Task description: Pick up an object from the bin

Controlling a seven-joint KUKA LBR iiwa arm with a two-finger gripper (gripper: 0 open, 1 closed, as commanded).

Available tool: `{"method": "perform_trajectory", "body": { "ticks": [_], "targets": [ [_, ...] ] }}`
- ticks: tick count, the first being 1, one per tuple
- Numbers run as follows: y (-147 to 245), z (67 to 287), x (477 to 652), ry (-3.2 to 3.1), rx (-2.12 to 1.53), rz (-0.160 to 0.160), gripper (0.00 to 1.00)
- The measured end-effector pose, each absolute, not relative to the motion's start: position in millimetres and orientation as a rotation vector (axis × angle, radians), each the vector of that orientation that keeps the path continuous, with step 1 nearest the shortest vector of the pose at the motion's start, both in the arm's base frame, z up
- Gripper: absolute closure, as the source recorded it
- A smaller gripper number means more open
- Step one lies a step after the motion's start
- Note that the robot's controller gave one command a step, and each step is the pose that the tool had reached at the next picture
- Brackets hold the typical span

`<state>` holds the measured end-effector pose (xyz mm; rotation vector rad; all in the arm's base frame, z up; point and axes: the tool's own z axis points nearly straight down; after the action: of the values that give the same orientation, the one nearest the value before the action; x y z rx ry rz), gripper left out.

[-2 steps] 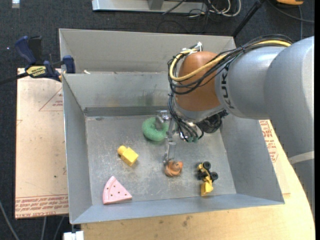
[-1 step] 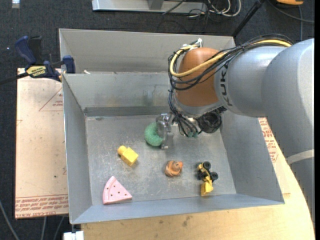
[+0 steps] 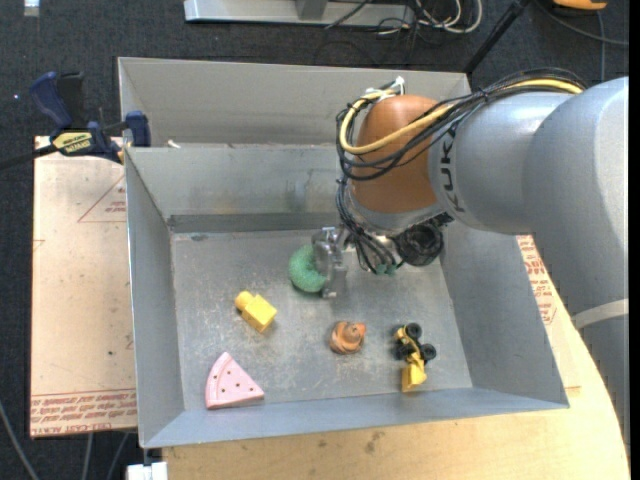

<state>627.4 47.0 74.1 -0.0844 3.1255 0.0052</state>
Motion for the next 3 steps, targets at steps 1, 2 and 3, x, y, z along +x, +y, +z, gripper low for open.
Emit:
{"method": "perform_trajectory", "body": {
  "ticks": [1, 2, 3],
  "targets": [
    [48.3, 84.4, 623.4, 3.135, -0.099, 0.003, 1.0],
    [58.7, 89.4, 629.7, 3.134, -0.122, 0.002, 1.0],
    [61.0, 98.7, 624.5, 3.138, -0.124, 0.003, 1.0]
  ]
}}
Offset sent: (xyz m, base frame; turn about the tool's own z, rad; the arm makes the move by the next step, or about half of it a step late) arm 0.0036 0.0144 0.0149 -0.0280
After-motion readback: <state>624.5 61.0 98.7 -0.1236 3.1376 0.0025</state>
